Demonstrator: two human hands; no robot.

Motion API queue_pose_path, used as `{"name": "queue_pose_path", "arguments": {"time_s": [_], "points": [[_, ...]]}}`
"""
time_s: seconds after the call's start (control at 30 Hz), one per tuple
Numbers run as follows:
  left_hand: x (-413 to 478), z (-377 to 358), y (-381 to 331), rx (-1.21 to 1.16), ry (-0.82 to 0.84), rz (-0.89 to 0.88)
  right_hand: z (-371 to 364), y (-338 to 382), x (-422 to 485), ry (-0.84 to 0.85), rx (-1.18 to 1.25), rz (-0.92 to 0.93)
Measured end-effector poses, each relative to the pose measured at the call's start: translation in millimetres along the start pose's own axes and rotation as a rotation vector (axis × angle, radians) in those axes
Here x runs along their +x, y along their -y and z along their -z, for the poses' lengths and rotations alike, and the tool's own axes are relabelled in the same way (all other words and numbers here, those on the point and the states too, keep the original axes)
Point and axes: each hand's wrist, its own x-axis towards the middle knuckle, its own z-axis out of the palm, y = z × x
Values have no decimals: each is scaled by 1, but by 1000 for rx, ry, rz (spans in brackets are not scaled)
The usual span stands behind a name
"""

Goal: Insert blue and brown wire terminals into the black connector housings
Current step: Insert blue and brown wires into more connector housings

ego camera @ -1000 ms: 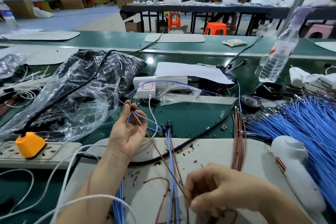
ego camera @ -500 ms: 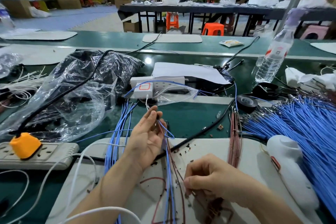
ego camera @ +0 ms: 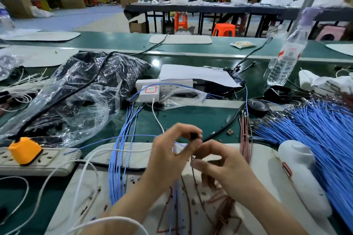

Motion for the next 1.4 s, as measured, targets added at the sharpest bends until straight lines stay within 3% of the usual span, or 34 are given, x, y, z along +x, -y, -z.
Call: {"name": "queue_pose_path", "arguments": {"time_s": [0.1,0.3,1.4], "points": [[-6,-9,-6,67,59,-66,-1,-6,1,-138,-24,164],[-4,-9,-6,-5,16,-103,-2,-11,2,-282,-163,323],[-8,-8,-5,11,91,-91,0,-20,6,-337,-552,548]]}}
